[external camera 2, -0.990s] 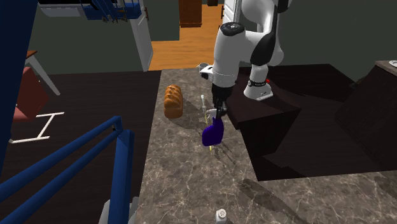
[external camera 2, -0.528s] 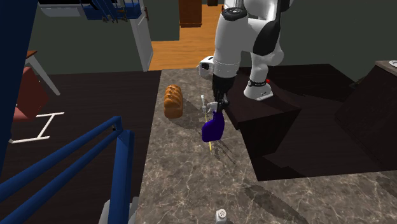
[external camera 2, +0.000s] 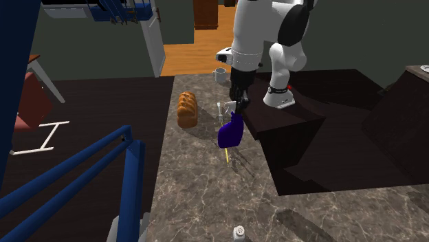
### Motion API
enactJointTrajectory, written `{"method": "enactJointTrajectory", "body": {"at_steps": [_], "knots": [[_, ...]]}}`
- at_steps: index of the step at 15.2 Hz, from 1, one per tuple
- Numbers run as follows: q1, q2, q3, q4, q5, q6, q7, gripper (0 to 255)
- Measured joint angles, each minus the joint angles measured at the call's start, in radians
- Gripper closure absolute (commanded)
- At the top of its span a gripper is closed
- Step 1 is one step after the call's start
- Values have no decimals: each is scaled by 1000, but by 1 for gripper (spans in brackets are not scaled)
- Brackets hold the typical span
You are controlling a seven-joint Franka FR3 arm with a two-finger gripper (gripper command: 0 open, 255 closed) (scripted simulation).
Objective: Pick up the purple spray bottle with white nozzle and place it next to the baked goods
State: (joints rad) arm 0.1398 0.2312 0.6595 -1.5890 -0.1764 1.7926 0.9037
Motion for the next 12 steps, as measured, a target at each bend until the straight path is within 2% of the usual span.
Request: {"method": "enactJointTrajectory", "body": {"at_steps": [12], "knots": [[23, 22, 5, 187, -11, -168, -4, 255]]}}
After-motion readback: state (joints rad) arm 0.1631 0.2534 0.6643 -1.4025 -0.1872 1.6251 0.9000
